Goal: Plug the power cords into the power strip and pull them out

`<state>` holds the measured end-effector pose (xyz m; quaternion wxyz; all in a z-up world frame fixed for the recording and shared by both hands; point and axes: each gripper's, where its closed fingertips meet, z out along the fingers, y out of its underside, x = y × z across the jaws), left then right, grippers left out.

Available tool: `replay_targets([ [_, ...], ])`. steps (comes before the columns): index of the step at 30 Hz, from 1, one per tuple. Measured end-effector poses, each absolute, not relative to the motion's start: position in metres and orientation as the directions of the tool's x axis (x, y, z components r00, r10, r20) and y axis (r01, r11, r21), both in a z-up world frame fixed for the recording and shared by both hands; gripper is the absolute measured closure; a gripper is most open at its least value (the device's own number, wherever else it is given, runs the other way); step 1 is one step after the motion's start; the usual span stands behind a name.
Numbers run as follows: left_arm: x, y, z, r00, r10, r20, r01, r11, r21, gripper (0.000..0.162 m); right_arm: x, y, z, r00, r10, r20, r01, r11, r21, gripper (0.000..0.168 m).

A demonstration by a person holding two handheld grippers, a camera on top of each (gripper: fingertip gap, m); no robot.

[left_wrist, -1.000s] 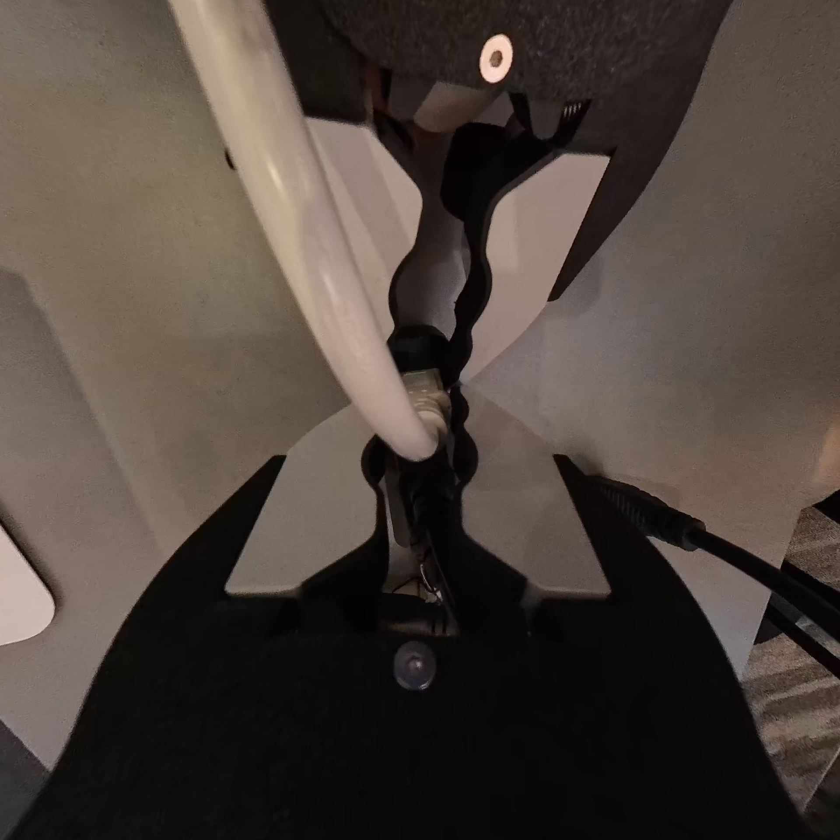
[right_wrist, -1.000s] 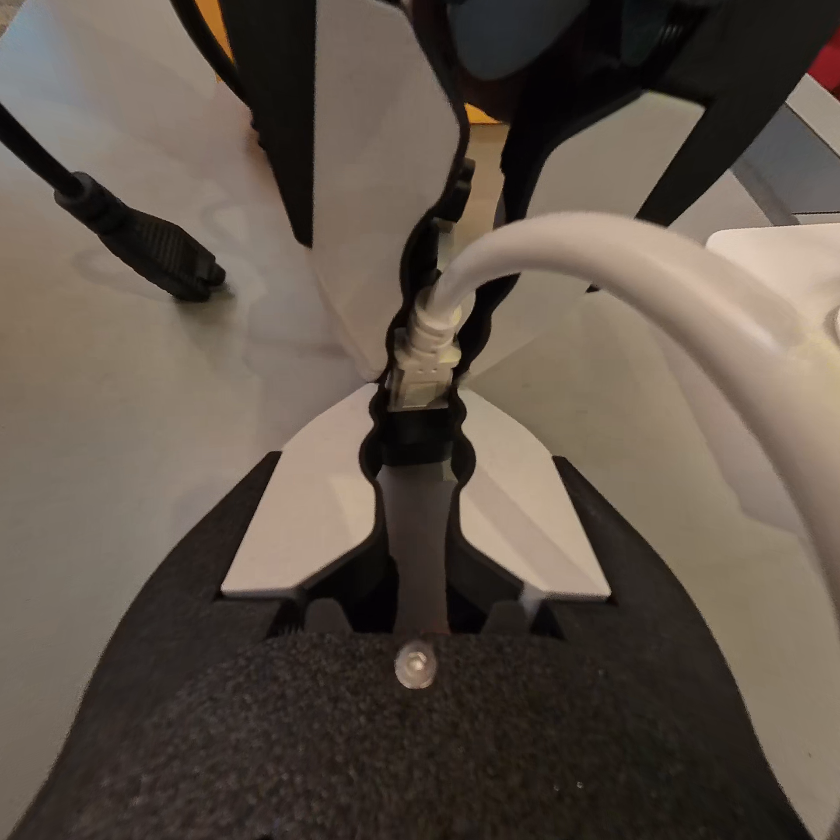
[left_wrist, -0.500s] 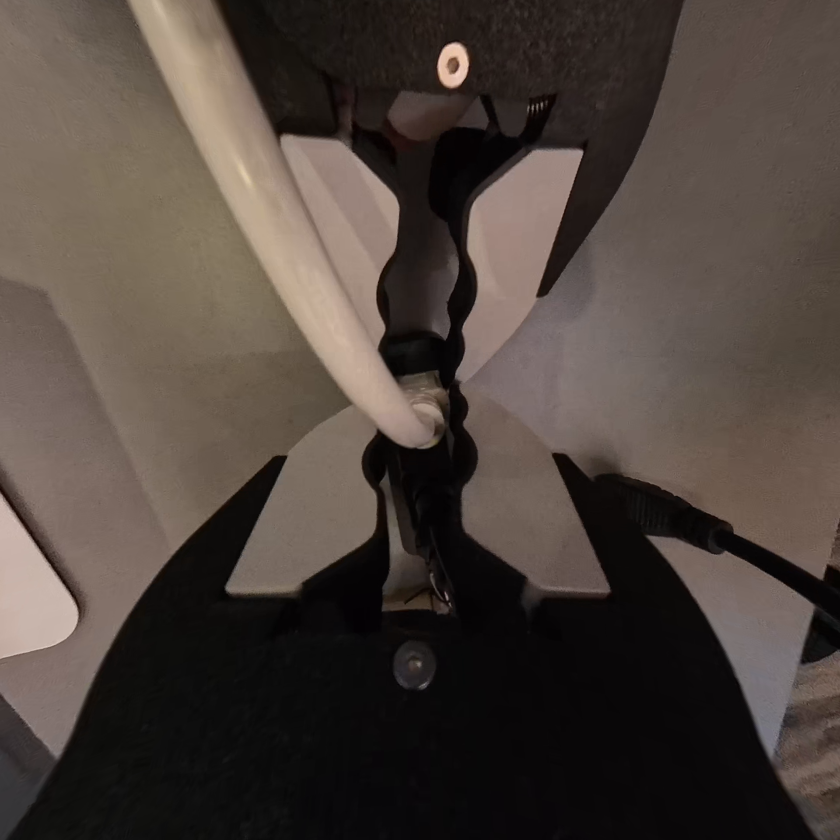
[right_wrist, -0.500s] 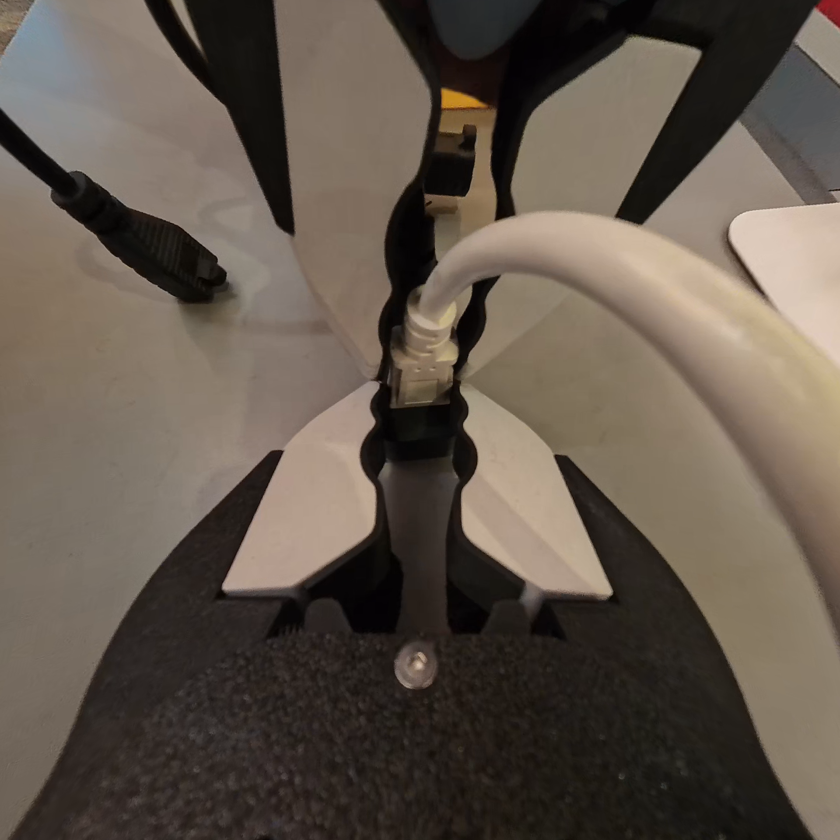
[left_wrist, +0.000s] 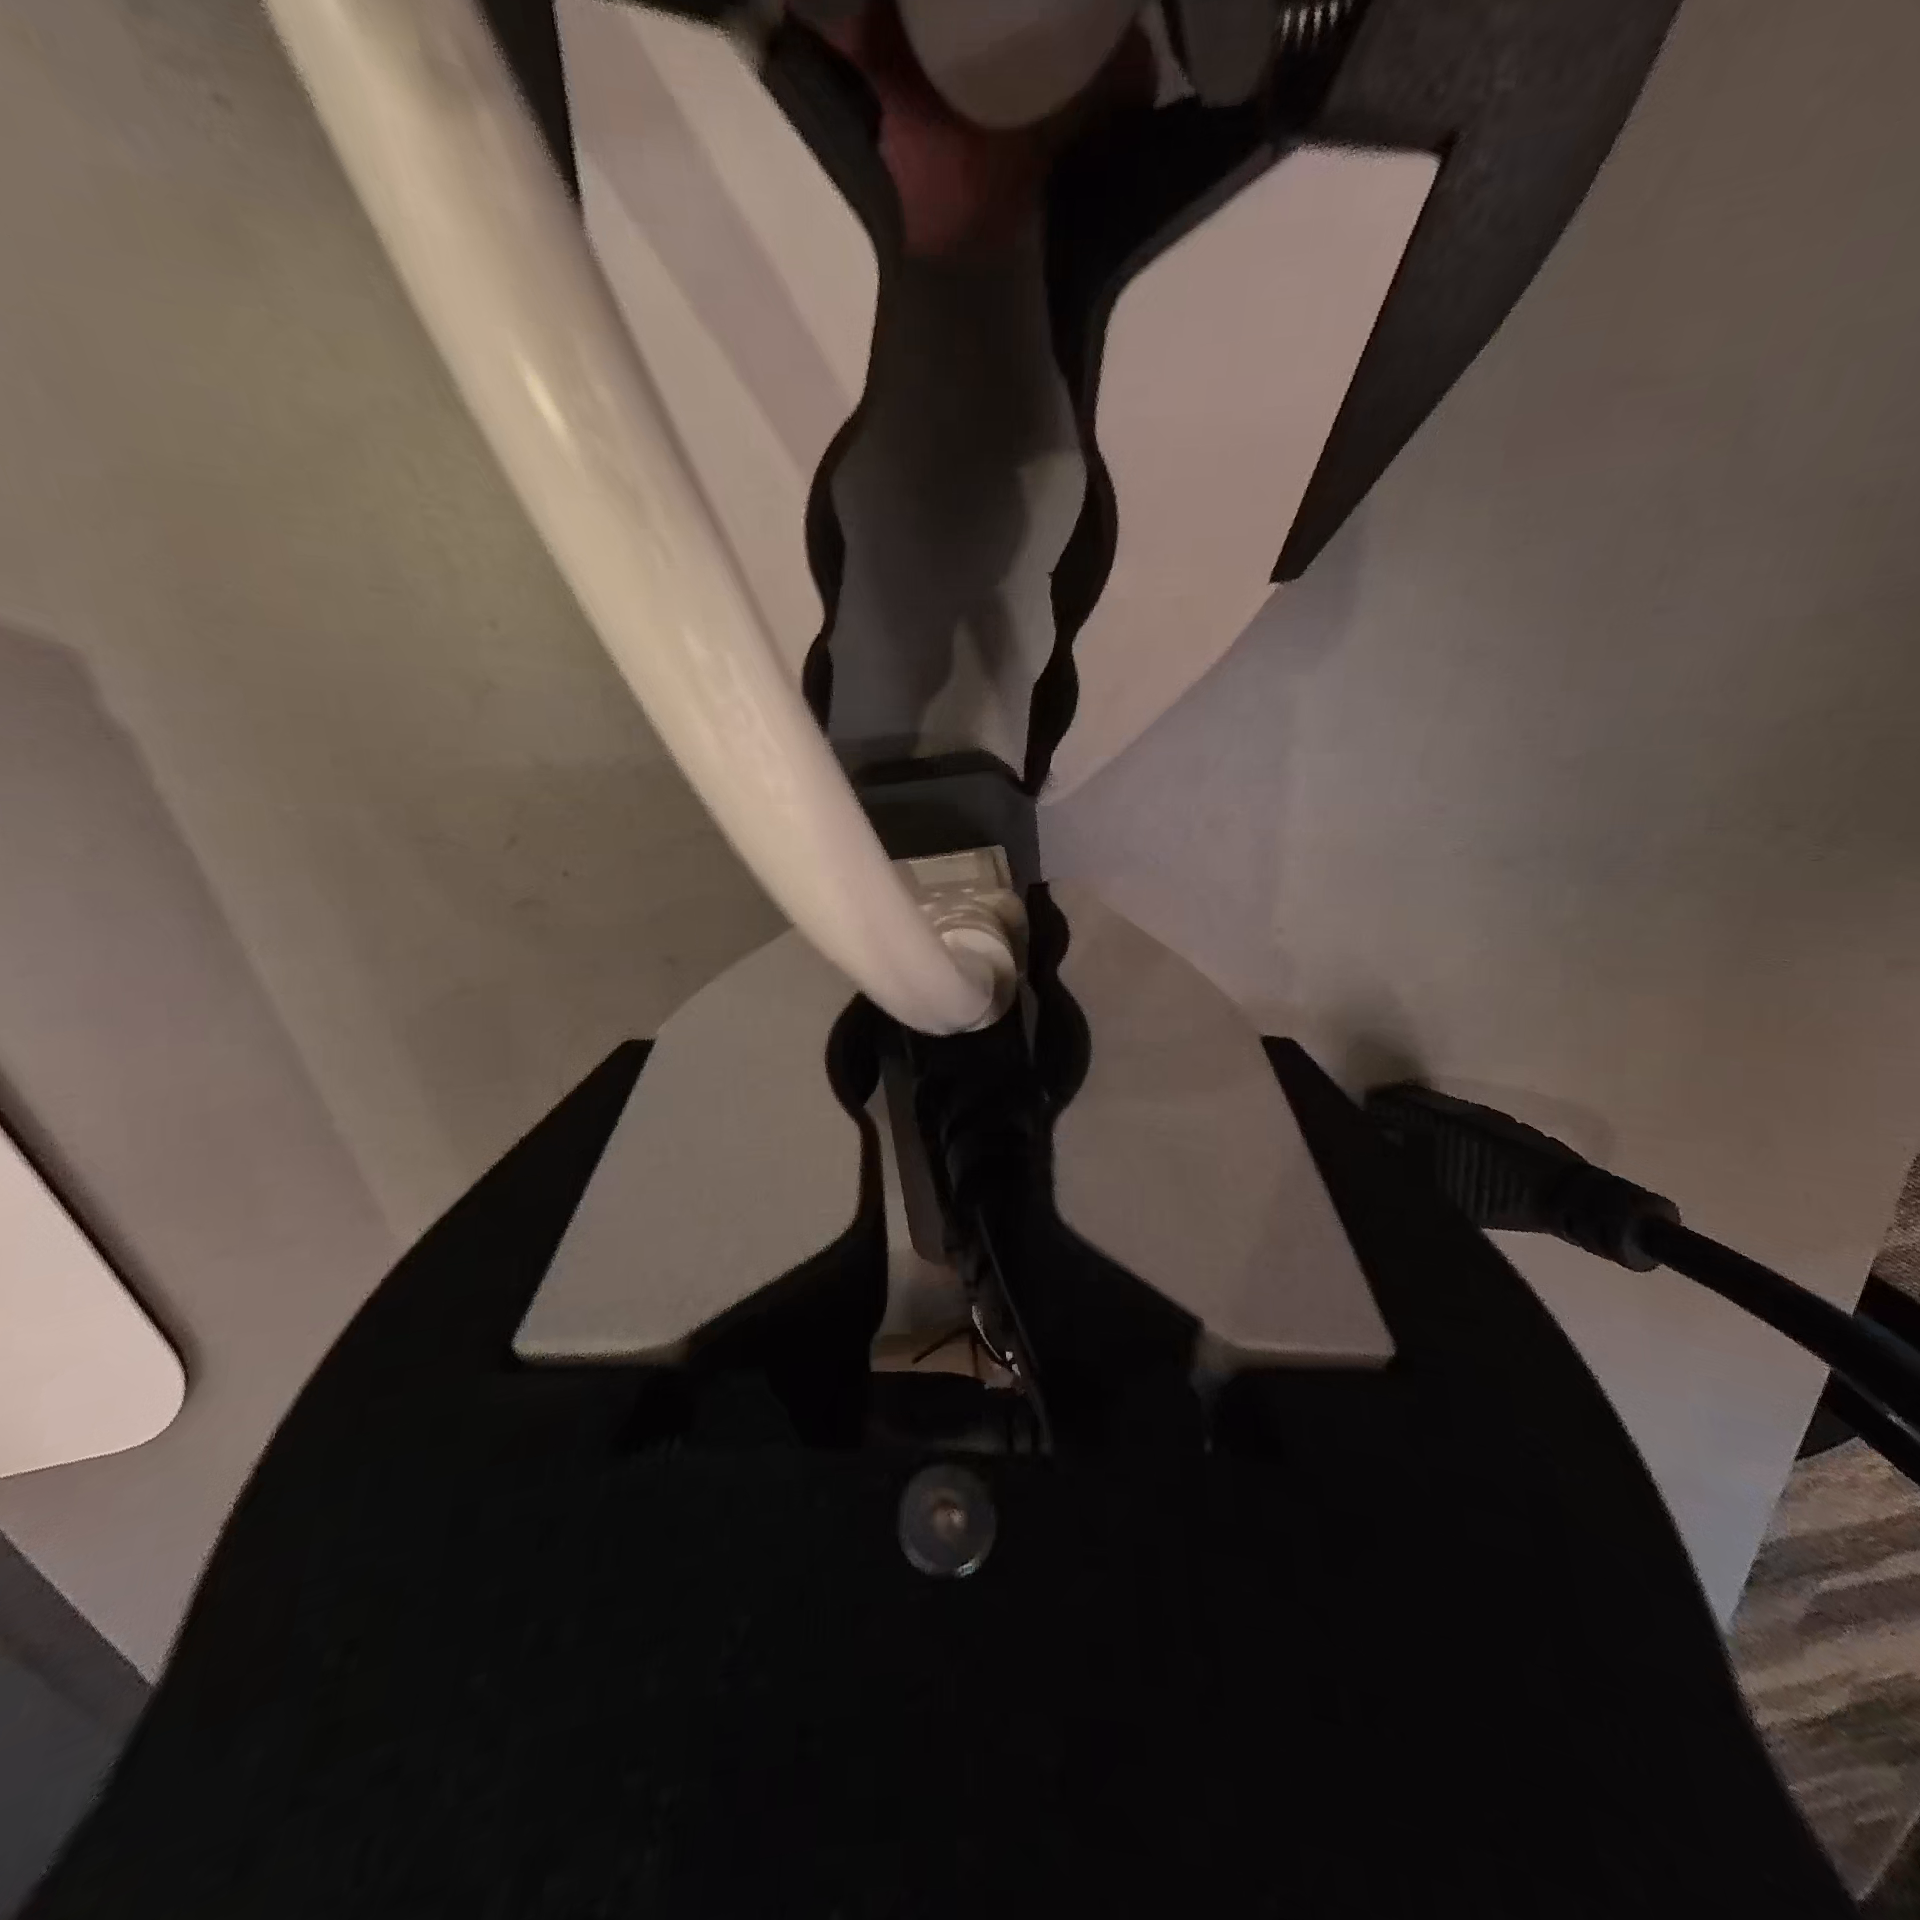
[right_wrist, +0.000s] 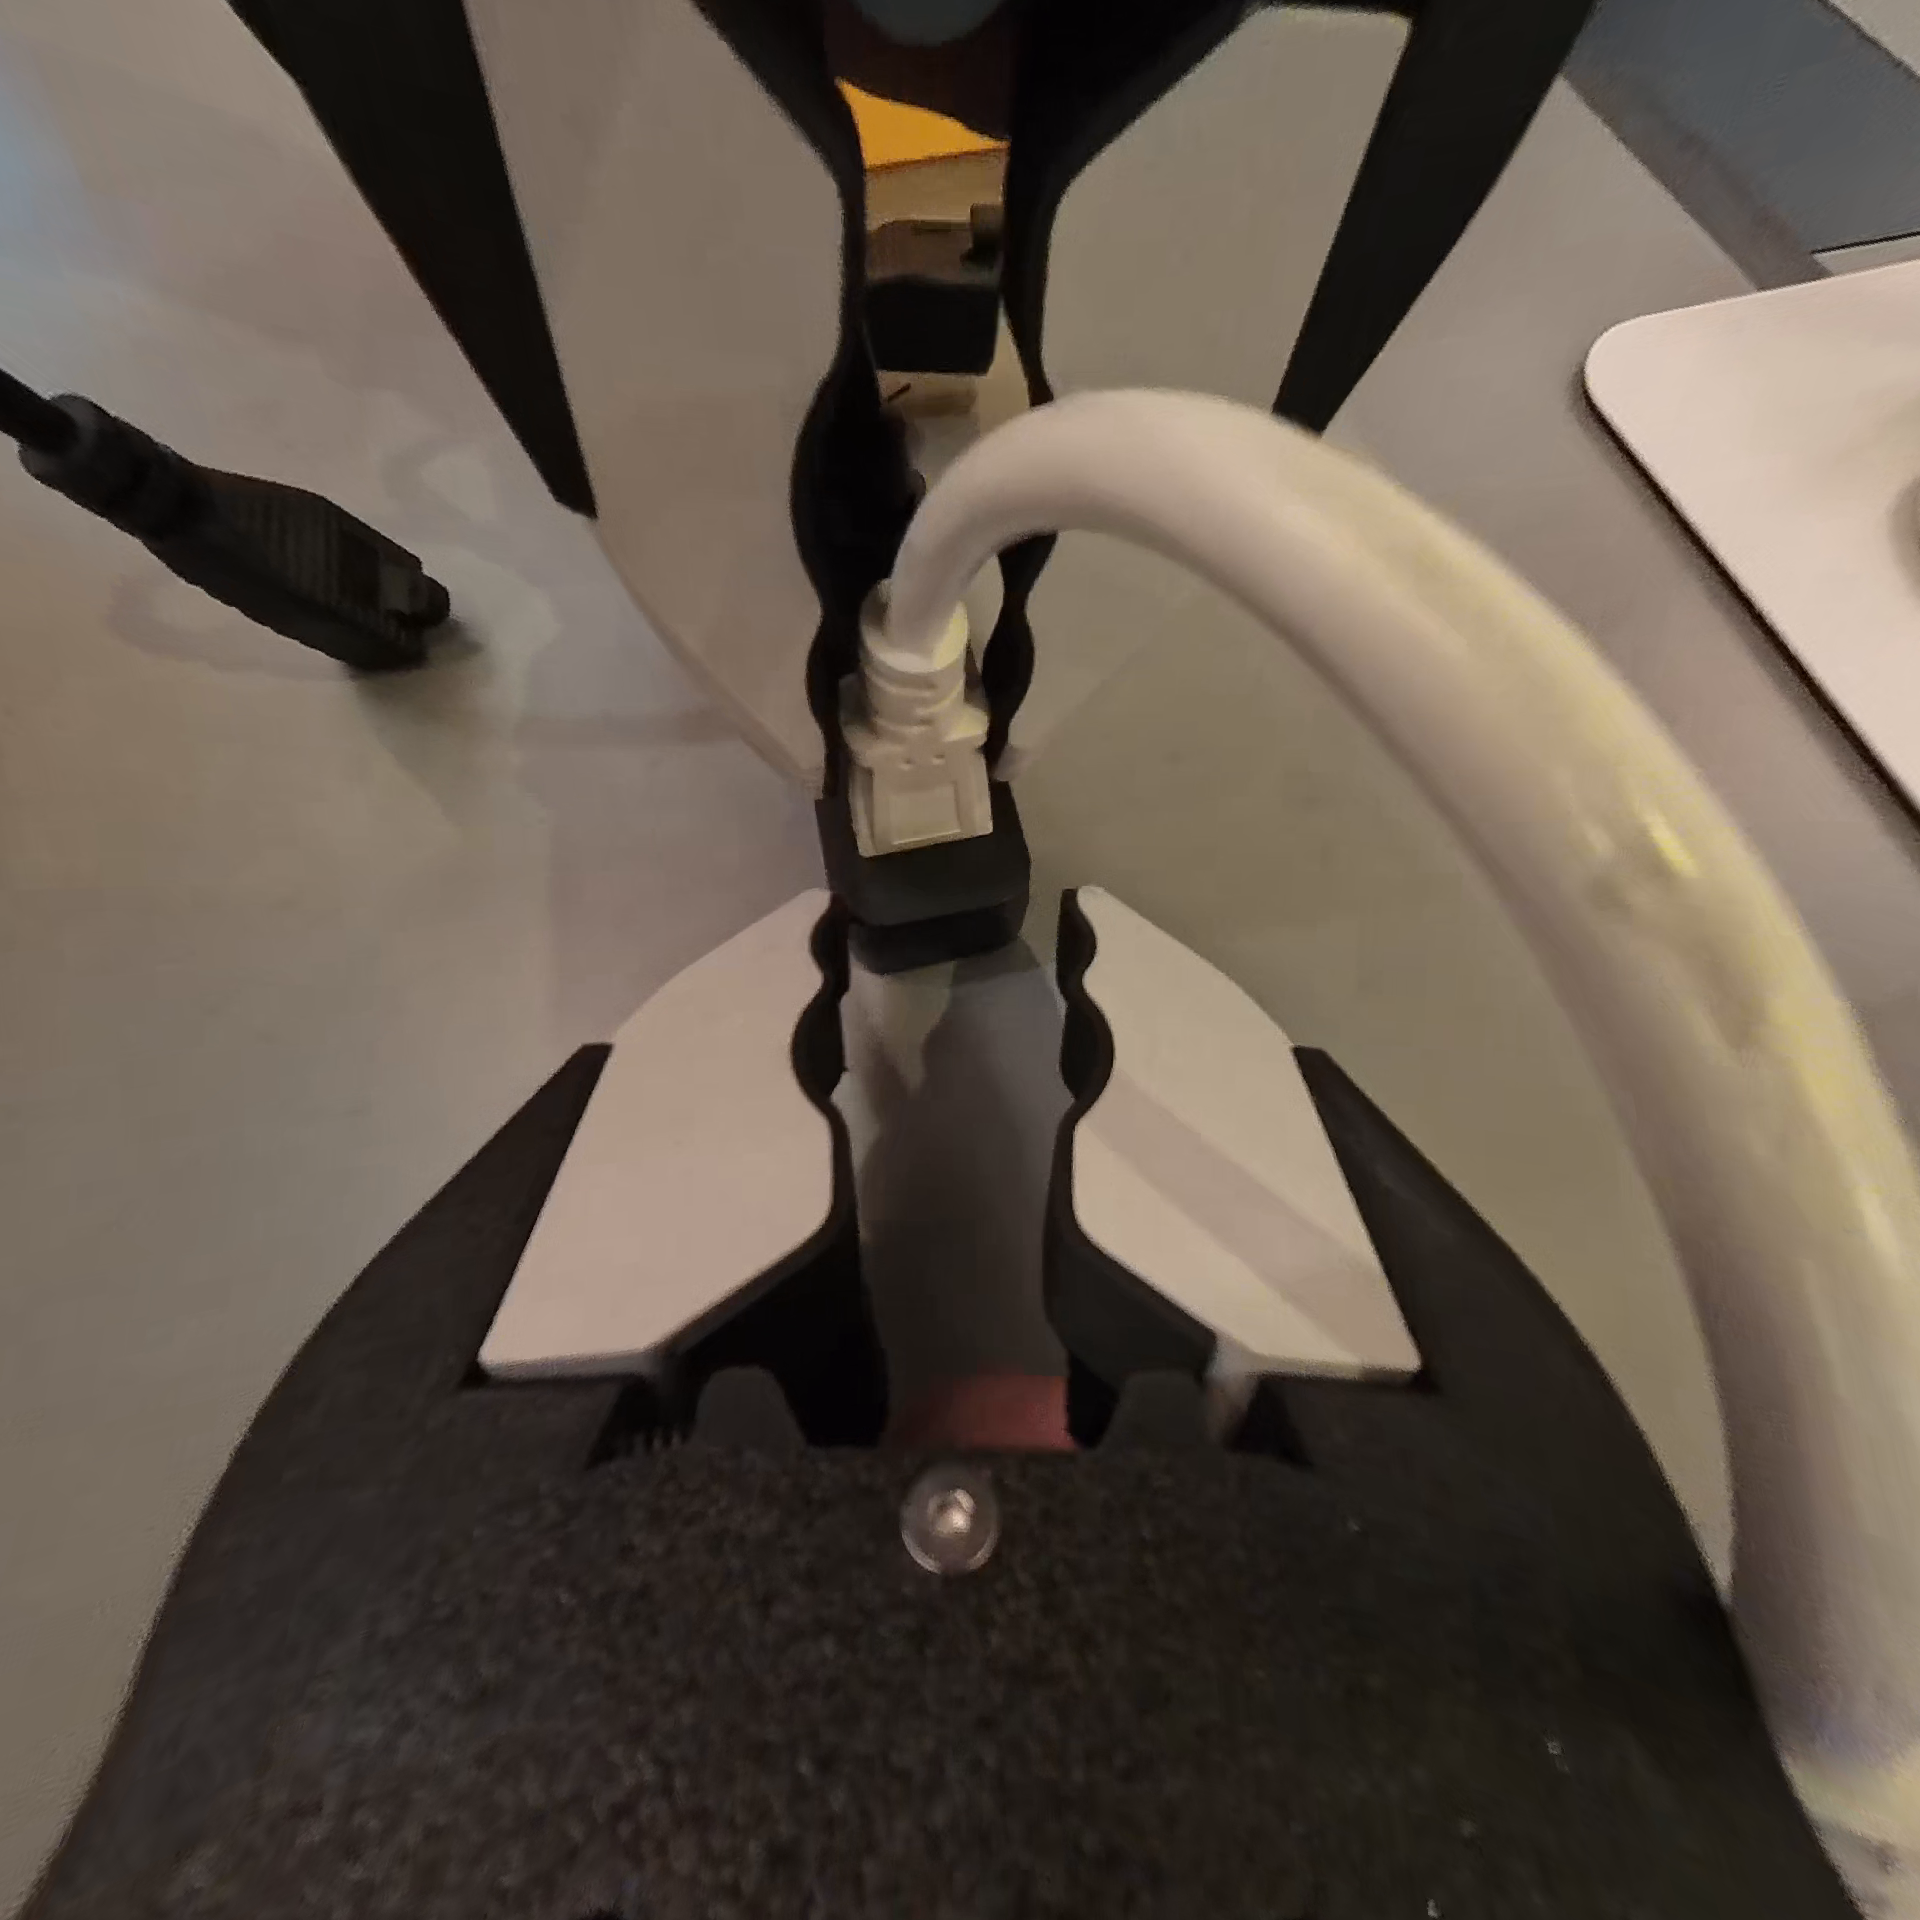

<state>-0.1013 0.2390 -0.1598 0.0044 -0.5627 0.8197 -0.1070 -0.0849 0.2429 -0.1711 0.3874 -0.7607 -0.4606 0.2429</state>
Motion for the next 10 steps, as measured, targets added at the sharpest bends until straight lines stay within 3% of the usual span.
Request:
replay_targets([
  [2, -0.101, 0.239, -0.160, -0.363, -0.925, 0.113, -0.923, 0.340, -0.182, 0.138, -0.086, 0.240, -0.168, 0.434, 0.900, -0.035, 0.494, -0.271, -0.826, 0.132],
  [6, -0.101, 0.240, -0.159, -0.331, -0.935, 0.130, -0.931, 0.301, -0.205, 0.137, -0.079, 0.251, -0.147, 0.531, 0.848, -0.012, 0.366, -0.242, -0.898, 0.159],
  [8, -0.102, 0.242, -0.160, -0.319, -0.939, 0.131, -0.935, 0.288, -0.207, 0.137, -0.079, 0.254, -0.146, 0.562, 0.815, -0.141, 0.285, -0.351, -0.892, 0.161],
  [10, -0.102, 0.244, -0.160, -0.306, -0.943, 0.132, -0.939, 0.276, -0.207, 0.137, -0.086, 0.248, -0.157, 0.529, 0.780, -0.336, 0.255, -0.523, -0.813, 0.161],
])
